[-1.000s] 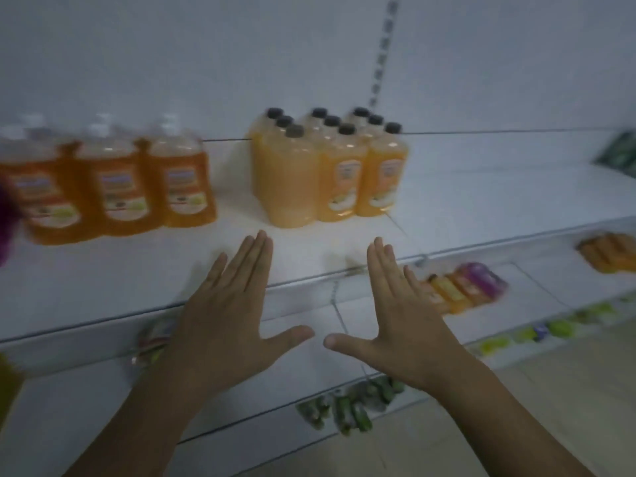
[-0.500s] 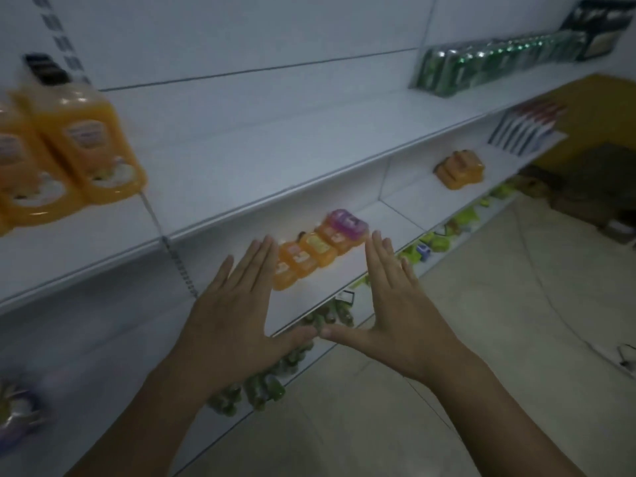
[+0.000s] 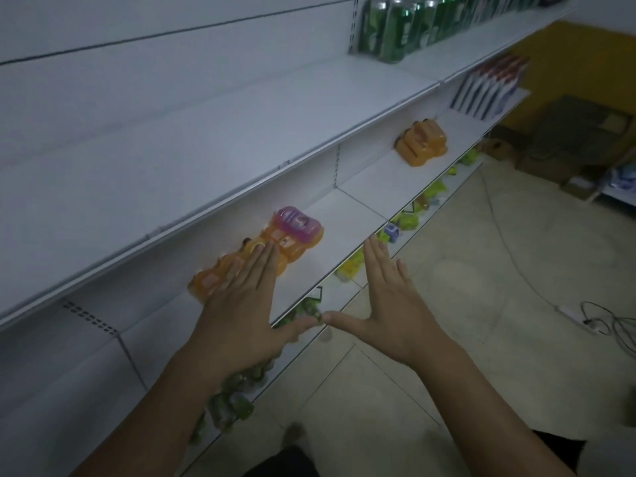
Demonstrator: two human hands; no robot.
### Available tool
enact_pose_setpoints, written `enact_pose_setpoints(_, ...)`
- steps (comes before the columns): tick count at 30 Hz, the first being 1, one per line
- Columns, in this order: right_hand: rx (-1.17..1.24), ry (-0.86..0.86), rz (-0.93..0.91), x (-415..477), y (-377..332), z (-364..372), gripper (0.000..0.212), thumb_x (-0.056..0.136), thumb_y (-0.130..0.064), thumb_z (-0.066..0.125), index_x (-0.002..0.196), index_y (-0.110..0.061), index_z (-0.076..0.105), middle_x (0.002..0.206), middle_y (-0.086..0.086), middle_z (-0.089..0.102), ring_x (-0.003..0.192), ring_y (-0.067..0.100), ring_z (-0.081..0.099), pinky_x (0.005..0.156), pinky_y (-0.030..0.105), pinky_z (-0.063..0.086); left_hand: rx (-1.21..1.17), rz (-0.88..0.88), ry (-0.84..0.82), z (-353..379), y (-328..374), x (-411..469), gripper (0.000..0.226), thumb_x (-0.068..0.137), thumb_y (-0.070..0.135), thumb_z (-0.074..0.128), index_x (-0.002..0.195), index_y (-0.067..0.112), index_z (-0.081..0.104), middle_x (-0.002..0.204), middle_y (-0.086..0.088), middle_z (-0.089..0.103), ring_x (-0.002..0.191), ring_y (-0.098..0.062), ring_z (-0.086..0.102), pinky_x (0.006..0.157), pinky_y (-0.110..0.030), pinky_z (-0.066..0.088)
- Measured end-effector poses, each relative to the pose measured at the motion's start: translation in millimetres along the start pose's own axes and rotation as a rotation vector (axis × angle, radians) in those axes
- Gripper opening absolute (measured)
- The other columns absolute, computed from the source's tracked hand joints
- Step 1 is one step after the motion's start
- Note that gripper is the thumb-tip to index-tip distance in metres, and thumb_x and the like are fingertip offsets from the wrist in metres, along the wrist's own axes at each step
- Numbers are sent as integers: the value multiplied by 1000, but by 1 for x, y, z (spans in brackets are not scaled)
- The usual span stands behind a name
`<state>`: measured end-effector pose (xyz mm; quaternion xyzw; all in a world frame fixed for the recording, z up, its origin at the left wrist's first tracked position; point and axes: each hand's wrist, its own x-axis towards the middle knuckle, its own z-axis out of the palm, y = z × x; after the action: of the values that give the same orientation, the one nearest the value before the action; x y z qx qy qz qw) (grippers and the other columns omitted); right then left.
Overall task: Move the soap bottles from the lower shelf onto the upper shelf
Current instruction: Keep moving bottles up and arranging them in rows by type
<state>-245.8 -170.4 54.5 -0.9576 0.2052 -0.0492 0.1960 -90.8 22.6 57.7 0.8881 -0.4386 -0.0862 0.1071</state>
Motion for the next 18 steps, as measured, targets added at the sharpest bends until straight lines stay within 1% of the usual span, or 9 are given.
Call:
enact_pose_setpoints(3, 21, -1, -5, 41, 17, 7, 130, 74, -98, 40, 161, -22, -20, 168, -8, -25, 155, 8, -22, 125, 36, -9, -48, -66, -61, 2, -3, 40, 123, 74, 97, 31, 160, 28, -23, 167, 14, -25, 144, -4, -26, 115, -36, -13)
enact_pose_setpoints(6, 57, -18, 0, 81, 33, 19, 126, 75, -97, 41, 163, -23, -13, 170, -7, -17, 157, 11, -15, 127, 37, -5, -89, -114, -133, 15, -10, 84, 122, 74, 98, 35, 160, 31, -21, 170, 11, -18, 156, -17, -16, 123, -45, -2)
enact_pose_setpoints(9, 174, -58, 74, 123, 49, 38, 122, 77, -93, 47, 164, -23, -1, 172, -4, 1, 159, 15, 0, 129, 43, 8, -221, -192, -181, 45, -23, 129, 120, 71, 101, 35, 161, 37, -11, 173, 9, -2, 159, -25, 3, 126, -57, 16)
enact_pose_setpoints(11, 311, -81, 174, 151, 60, 52, 117, 76, -89, 53, 164, -23, 12, 170, -2, 19, 156, 19, 18, 125, 42, 21, -347, -229, -162, 75, -31, 158, 110, 76, 94, 45, 160, 39, 2, 169, 7, 19, 154, -25, 24, 119, -57, 35)
enact_pose_setpoints(13, 431, -99, 265, 183, 74, 71, 109, 77, -85, 57, 160, -21, 26, 163, 2, 35, 149, 22, 35, 117, 39, 32, -478, -275, -122, 105, -36, 189, 90, 84, 74, 61, 155, 32, 25, 153, 3, 43, 139, -20, 46, 110, -45, 48)
enact_pose_setpoints(14, 477, -125, 302, 200, 82, 81, 105, 78, -82, 59, 159, -20, 31, 161, 3, 40, 145, 23, 40, 114, 39, 36, -539, -306, -106, 121, -41, 205, 74, 89, 61, 66, 148, 27, 38, 140, 3, 53, 128, -17, 54, 103, -38, 52)
enact_pose_setpoints(16, 557, -195, 359, 235, 97, 103, 99, 81, -76, 63, 155, -17, 37, 157, 7, 45, 141, 25, 47, 111, 39, 40, -621, -407, -87, 148, -51, 235, 37, 95, 40, 68, 125, 21, 59, 116, 1, 66, 109, -18, 65, 88, -28, 56)
enact_pose_setpoints(17, 584, -230, 386, 251, 104, 113, 96, 81, -74, 65, 154, -17, 40, 154, 8, 49, 138, 26, 50, 108, 38, 42, -637, -481, -74, 156, -55, 249, 21, 96, 35, 69, 111, 23, 64, 108, 3, 69, 105, -18, 68, 86, -27, 55)
enact_pose_setpoints(18, 605, -258, 402, 268, 111, 122, 92, 82, -73, 66, 151, -16, 44, 150, 9, 53, 133, 26, 54, 104, 35, 44, -721, -549, -39, 167, -57, 265, 8, 95, 33, 70, 100, 28, 65, 103, 6, 70, 101, -15, 68, 87, -28, 55)
